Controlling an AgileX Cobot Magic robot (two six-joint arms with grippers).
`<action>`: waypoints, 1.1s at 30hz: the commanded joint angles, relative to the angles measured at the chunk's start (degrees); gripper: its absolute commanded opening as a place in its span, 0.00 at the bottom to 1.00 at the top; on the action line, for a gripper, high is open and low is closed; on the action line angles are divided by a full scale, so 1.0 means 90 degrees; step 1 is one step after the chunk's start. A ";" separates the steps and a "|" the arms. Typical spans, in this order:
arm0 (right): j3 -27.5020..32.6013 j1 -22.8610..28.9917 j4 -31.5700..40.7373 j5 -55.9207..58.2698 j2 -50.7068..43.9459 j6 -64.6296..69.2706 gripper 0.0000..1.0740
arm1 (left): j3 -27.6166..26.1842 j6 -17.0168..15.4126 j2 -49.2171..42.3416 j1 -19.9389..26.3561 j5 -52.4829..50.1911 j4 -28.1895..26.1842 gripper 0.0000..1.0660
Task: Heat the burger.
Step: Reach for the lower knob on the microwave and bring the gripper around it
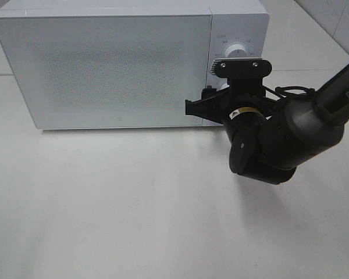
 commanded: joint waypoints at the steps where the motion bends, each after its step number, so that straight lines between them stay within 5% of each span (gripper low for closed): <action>1: -0.0153 -0.0045 -0.0057 -0.0178 0.0013 0.0045 0.50 | 0.0006 0.0006 -0.0134 0.0019 -0.0019 -0.0025 0.94; 2: -0.0153 -0.0045 -0.0051 -0.0178 0.0013 0.0045 0.40 | 0.0006 0.0006 -0.0134 0.0019 -0.0019 -0.0025 0.94; 4: -0.0153 -0.0045 -0.0051 -0.0178 0.0013 0.0045 0.35 | 0.0006 0.0006 -0.0134 0.0019 -0.0019 -0.0025 0.94; 6: -0.0153 -0.0045 -0.0064 -0.0178 0.0013 0.0045 0.15 | 0.0006 0.0006 -0.0134 0.0019 -0.0019 -0.0025 0.94; 9: -0.0153 -0.0045 -0.0197 -0.0210 0.0013 -0.0032 0.05 | 0.0006 0.0006 -0.0134 0.0019 -0.0019 -0.0025 0.94; 19: -0.0153 -0.0045 -0.0509 -0.0516 0.0013 0.0363 0.03 | 0.0006 0.0006 -0.0134 0.0019 -0.0019 -0.0025 0.94; 33: -0.0153 -0.0045 -0.1642 -0.0484 0.0013 0.5609 0.03 | 0.0006 0.0006 -0.0134 0.0019 -0.0019 -0.0025 0.94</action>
